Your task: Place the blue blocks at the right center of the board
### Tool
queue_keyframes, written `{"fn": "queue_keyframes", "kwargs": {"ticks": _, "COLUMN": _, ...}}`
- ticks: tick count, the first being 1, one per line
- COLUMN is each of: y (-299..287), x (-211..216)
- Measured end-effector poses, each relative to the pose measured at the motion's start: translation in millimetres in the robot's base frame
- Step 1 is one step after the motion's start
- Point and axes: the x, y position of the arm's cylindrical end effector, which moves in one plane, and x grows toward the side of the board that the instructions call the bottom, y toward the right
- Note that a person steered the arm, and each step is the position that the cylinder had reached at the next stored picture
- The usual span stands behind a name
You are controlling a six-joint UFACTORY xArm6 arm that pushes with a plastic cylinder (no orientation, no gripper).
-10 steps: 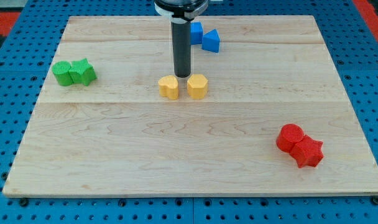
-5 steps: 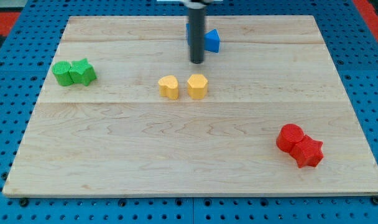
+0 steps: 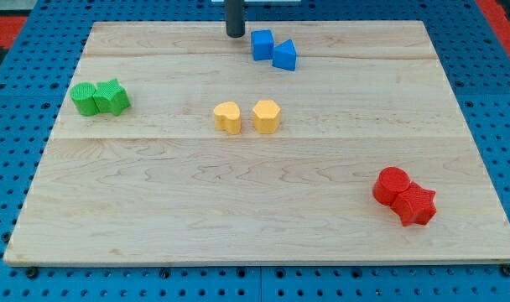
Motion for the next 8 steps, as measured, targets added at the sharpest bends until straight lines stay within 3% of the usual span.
{"fn": "queue_keyframes", "kwargs": {"ticks": 2, "y": 136.5, "x": 59.0}}
{"fn": "queue_keyframes", "kwargs": {"ticks": 3, "y": 146.3, "x": 104.6}}
{"fn": "queue_keyframes", "kwargs": {"ticks": 4, "y": 148.5, "x": 122.2}}
{"fn": "queue_keyframes", "kwargs": {"ticks": 5, "y": 101.4, "x": 125.9}}
{"fn": "queue_keyframes", "kwargs": {"ticks": 6, "y": 127.9, "x": 158.6}}
{"fn": "queue_keyframes", "kwargs": {"ticks": 7, "y": 152.5, "x": 157.3}}
{"fn": "queue_keyframes", "kwargs": {"ticks": 8, "y": 123.3, "x": 157.5}}
